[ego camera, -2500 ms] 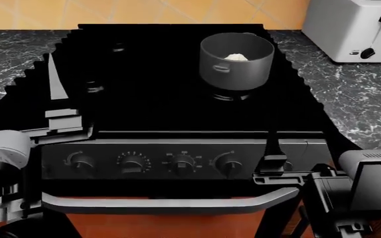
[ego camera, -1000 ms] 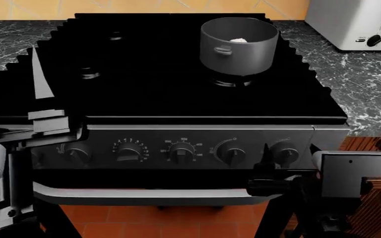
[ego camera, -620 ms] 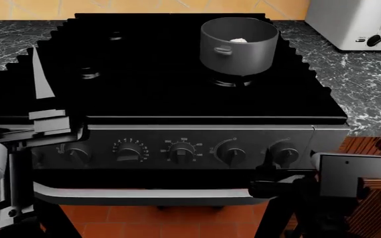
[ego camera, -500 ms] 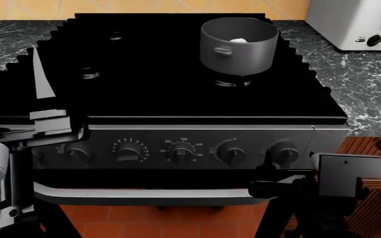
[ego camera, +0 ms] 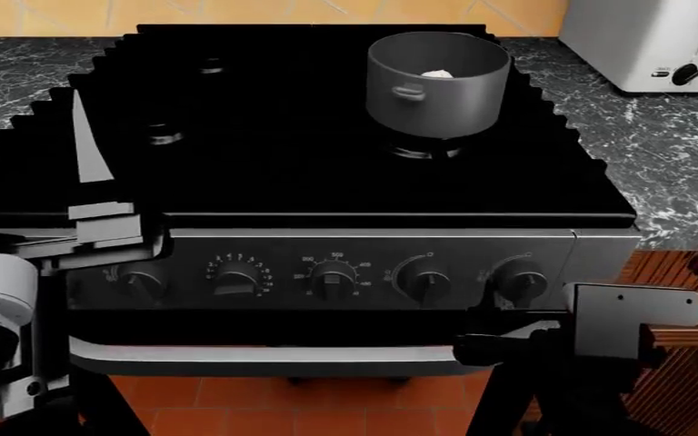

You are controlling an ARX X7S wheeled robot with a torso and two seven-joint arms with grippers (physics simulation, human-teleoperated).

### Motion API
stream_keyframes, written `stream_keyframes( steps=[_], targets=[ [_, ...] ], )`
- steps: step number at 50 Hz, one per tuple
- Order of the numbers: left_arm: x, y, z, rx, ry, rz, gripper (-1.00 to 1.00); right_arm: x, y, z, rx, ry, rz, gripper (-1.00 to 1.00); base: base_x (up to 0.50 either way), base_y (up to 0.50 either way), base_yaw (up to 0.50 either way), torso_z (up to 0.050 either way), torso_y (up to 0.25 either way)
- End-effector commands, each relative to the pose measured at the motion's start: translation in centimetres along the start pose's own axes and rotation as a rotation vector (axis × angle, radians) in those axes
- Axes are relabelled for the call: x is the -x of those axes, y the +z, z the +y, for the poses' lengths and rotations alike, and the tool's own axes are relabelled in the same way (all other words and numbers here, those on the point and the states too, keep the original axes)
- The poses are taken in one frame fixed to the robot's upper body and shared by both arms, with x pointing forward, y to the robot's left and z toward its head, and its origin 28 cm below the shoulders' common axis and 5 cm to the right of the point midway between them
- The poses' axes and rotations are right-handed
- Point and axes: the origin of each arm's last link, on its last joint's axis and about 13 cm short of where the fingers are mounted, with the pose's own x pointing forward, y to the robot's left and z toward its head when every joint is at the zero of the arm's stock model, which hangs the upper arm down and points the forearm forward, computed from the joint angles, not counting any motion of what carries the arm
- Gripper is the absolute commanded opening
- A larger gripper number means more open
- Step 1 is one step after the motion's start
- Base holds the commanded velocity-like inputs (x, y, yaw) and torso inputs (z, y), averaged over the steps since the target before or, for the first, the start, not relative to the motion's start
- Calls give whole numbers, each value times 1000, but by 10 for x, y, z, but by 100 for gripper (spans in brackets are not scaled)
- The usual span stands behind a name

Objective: Frozen meat rests on a plate on the counter. Retrieve the meat and place it in a pot on a burner. Then turn the burner on.

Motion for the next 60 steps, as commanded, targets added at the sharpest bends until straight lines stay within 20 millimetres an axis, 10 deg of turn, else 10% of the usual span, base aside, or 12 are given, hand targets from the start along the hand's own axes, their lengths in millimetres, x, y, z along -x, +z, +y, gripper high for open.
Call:
stream_keyframes(
  steps=[1,50,51,60],
  targets=[
    [0,0,0,1,-1,9,100,-4,-3,0,3,-4,11,100,0,0,0,0,0],
    [0,-2,-2,2,-7,18,100,-19,-12,-2,-4,-8,36,100,0,0,0,0,0],
    [0,-2,-2,1,-6,18,100,-19,-12,-2,-4,-12,36,-100,0,0,0,0,0],
    [0,-2,-2,1,-6,18,100,-18,-12,-2,3,-12,34,-100,0,0,0,0,0]
  ],
)
